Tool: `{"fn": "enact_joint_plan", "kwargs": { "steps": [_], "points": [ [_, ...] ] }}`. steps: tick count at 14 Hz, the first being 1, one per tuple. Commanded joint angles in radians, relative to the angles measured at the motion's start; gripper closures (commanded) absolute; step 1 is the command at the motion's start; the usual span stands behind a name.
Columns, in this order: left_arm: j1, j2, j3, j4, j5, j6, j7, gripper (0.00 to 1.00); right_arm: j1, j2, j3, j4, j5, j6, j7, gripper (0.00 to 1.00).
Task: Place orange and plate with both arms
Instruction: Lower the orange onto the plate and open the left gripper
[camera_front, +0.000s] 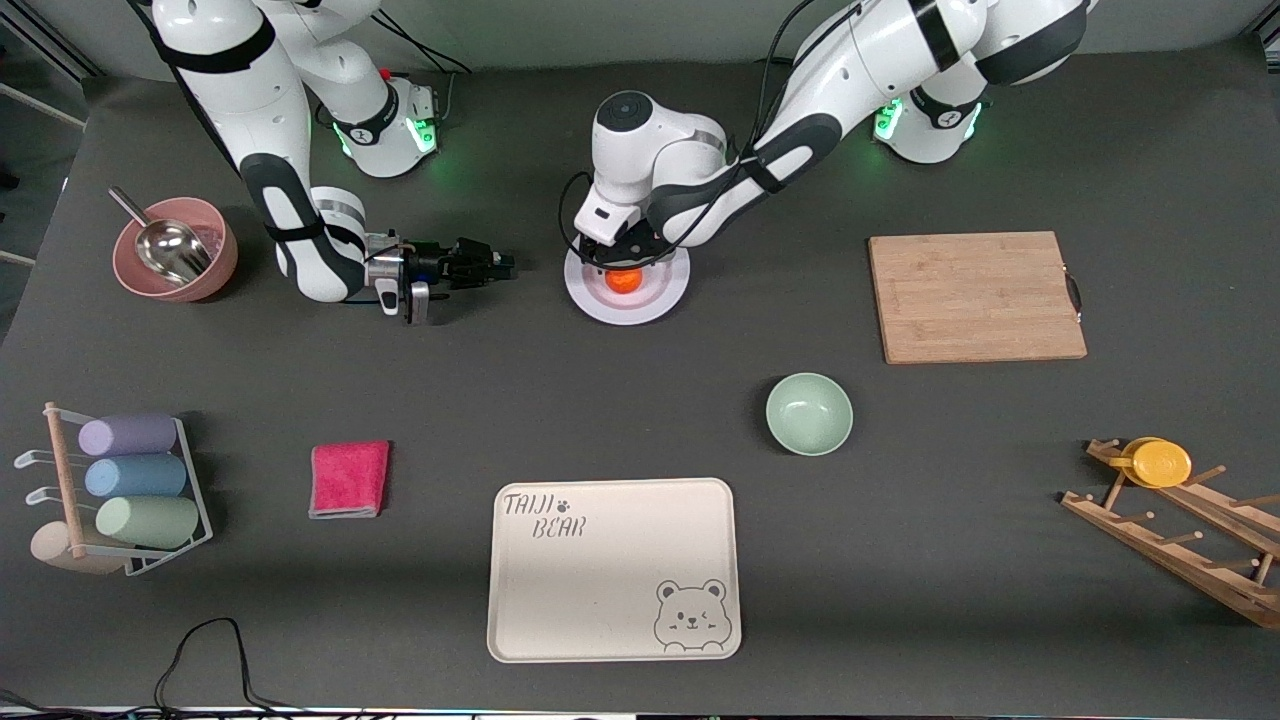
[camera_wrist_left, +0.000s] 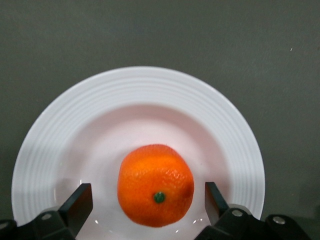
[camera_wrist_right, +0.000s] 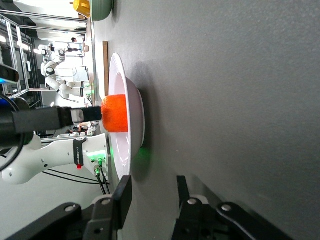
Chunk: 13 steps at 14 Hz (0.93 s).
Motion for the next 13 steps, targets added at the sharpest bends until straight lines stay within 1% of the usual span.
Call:
{"fn": "enact_joint_plan", "kwargs": {
  "steps": [1, 3, 4, 8, 9, 10, 12, 13],
  "points": [
    [0.022, -0.083, 0.006, 0.0, 0.006, -0.026, 0.012, 0.0, 0.017, 0.022, 0.014, 0.009, 0.087, -0.012, -0.036, 0.57],
    [0.053, -0.126, 0.006, 0.0, -0.014, -0.021, 0.038, 0.0, 0.022, 0.024, 0.035, 0.015, 0.116, -0.01, -0.044, 0.57],
    [0.062, -0.154, 0.018, 0.0, -0.05, -0.021, 0.117, 0.0, 0.023, 0.03, 0.046, 0.015, 0.137, -0.01, -0.044, 0.57],
    [0.08, -0.313, 0.179, 0.0, -0.406, -0.03, 0.566, 0.0, 0.023, 0.044, 0.121, 0.04, 0.222, 0.0, -0.044, 0.57],
    [0.096, -0.347, 0.214, 0.0, -0.485, -0.047, 0.686, 0.0, 0.028, 0.047, 0.143, 0.044, 0.257, 0.005, -0.044, 0.57],
    [0.108, -0.385, 0.253, 0.006, -0.558, -0.094, 0.807, 0.0, 0.049, 0.05, 0.152, 0.053, 0.291, 0.016, -0.044, 0.57],
    [0.111, -0.467, 0.39, 0.062, -0.7, -0.226, 1.069, 0.0, 0.101, 0.053, 0.152, 0.073, 0.346, 0.034, -0.042, 0.57],
    [0.113, -0.493, 0.444, 0.095, -0.768, -0.303, 1.195, 0.0, 0.121, 0.056, 0.152, 0.078, 0.367, 0.043, -0.042, 0.57]
  ]
}}
